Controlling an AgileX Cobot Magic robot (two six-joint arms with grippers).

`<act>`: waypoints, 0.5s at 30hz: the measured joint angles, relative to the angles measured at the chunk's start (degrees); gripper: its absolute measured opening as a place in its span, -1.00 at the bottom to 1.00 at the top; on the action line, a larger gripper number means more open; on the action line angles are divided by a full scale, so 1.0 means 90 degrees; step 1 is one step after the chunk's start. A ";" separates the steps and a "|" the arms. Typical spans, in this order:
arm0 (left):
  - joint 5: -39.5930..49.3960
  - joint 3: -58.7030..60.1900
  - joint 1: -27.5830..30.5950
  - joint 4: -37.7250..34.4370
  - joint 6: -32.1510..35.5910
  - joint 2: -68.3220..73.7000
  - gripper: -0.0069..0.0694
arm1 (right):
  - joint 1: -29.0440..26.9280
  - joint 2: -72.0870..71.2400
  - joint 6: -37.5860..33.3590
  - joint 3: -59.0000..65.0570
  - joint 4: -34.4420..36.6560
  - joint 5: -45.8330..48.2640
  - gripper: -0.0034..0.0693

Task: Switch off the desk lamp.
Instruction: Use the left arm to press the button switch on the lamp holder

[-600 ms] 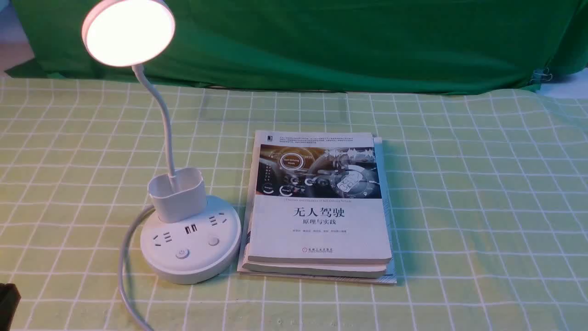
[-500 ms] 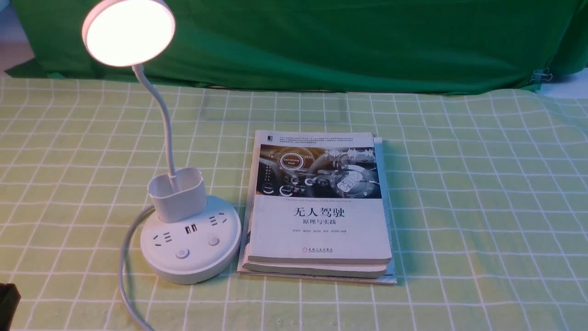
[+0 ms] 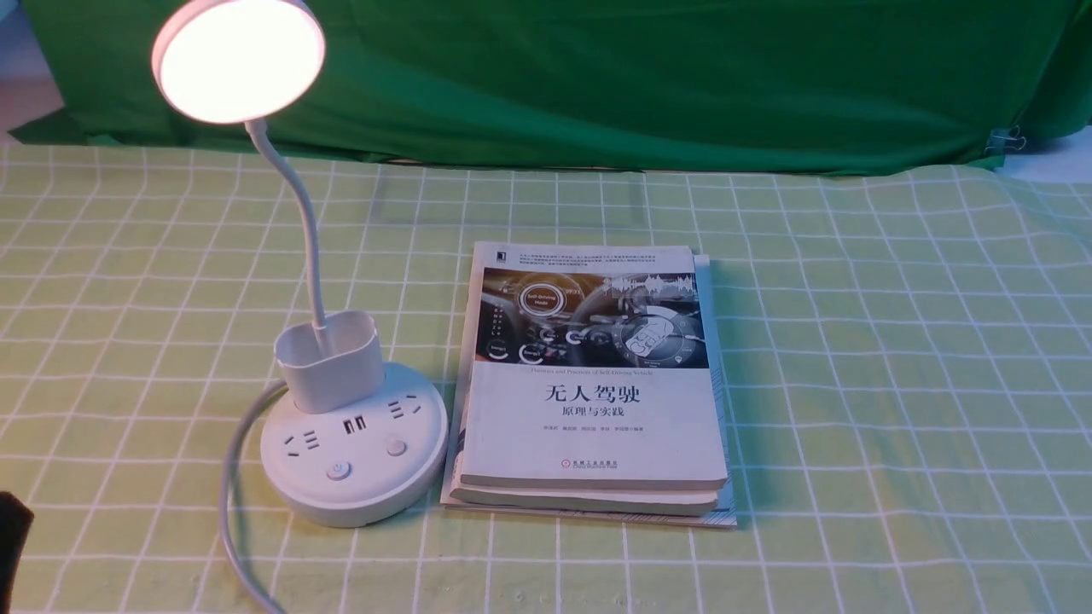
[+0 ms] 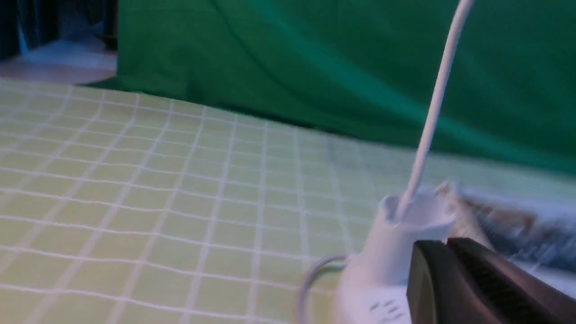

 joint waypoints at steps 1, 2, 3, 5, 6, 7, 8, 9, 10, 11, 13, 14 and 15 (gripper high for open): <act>-0.0197 0.0000 0.0000 -0.0405 -0.0319 0.0000 -0.81 | 0.0000 0.0000 0.0000 0.0000 0.0000 0.0000 -0.82; -0.0375 0.0000 0.0000 -0.0709 -0.0503 0.0000 -0.81 | 0.0000 0.0000 0.0000 0.0000 0.0000 0.0000 -0.82; -0.0458 0.0000 0.0000 -0.0803 -0.0556 0.0000 -0.81 | 0.0000 0.0000 0.0000 0.0000 0.0000 0.0000 -0.82; -0.0676 0.0000 0.0000 -0.1064 -0.0721 0.0000 -0.81 | 0.0000 0.0000 0.0006 0.0000 0.0000 0.0000 -0.82; -0.0794 0.0000 0.0000 -0.1127 -0.0763 0.0000 -0.81 | 0.0000 0.0000 0.0000 0.0000 0.0000 0.0000 -0.82; -0.0863 0.0000 0.0000 -0.1172 -0.0803 0.0000 -0.81 | 0.0000 0.0000 0.0000 0.0000 0.0000 0.0000 -0.82; -0.0863 0.0000 0.0000 -0.1182 -0.0827 0.0000 -0.81 | 0.0000 0.0000 0.0000 0.0000 0.0000 0.0000 -0.82; -0.0728 -0.0057 0.0000 -0.1257 -0.0944 0.0000 -0.81 | 0.0000 0.0000 0.0000 0.0000 0.0000 0.0000 -0.82; -0.0458 -0.0195 0.0000 -0.1268 -0.0965 0.0069 -0.81 | 0.0000 0.0000 0.0000 0.0000 0.0000 0.0000 -0.82; -0.0383 -0.0230 0.0000 -0.1268 -0.0970 0.0090 -0.81 | 0.0000 0.0000 0.0000 0.0000 0.0000 0.0000 -0.82; 0.0098 -0.0671 0.0000 -0.1121 -0.0977 0.0398 -0.81 | 0.0000 0.0000 0.0000 0.0000 0.0000 0.0000 -0.82; 0.0776 -0.1175 0.0000 -0.0794 -0.0899 0.0834 -0.81 | 0.0000 0.0000 0.0005 0.0000 0.0000 0.0000 -0.82; 0.1129 -0.1512 0.0000 -0.0636 -0.0786 0.1170 -0.81 | 0.0000 0.0000 0.0005 0.0000 0.0000 0.0000 -0.82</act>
